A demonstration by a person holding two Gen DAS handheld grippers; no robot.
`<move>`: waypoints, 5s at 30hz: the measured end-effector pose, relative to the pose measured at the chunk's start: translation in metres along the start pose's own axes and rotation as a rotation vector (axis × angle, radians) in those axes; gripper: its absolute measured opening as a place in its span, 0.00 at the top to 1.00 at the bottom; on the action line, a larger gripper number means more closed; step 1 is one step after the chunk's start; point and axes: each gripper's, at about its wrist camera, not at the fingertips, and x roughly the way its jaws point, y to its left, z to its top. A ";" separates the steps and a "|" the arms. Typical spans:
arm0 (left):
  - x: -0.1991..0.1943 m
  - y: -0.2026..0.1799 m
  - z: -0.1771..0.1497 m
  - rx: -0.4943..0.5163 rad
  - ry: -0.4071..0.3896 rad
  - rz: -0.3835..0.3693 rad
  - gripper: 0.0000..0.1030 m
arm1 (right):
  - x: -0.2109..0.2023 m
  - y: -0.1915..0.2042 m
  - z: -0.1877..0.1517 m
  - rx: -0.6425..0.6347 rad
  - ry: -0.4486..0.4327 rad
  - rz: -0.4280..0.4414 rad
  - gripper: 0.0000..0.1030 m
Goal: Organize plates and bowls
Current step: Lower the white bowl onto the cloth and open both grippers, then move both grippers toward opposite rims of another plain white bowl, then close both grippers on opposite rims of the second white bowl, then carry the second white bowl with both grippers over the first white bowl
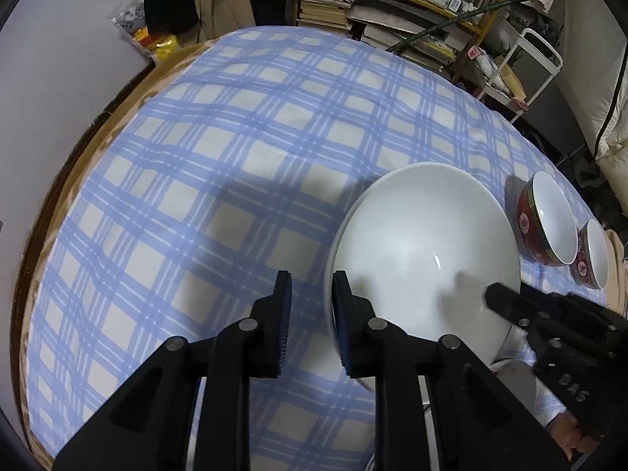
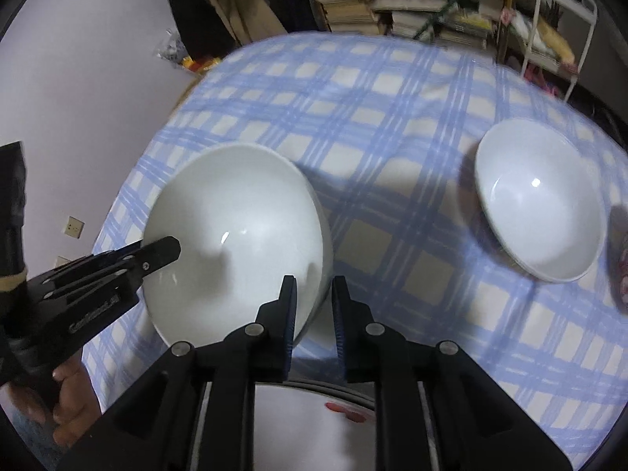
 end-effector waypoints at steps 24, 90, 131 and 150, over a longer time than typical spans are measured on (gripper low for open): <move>-0.077 -0.045 0.008 0.056 -0.233 0.106 0.37 | -0.114 -0.090 -0.009 -0.032 -0.335 -0.167 0.12; 0.051 -0.238 0.057 0.412 0.049 -0.010 0.57 | -0.030 -0.182 0.025 0.200 -0.118 -0.044 0.77; -0.082 -0.175 0.011 0.286 -0.018 -0.032 0.90 | -0.102 -0.086 -0.009 0.152 -0.254 0.046 0.84; -0.109 -0.082 -0.012 0.169 -0.081 -0.017 0.90 | -0.080 -0.009 -0.008 0.013 -0.231 0.132 0.89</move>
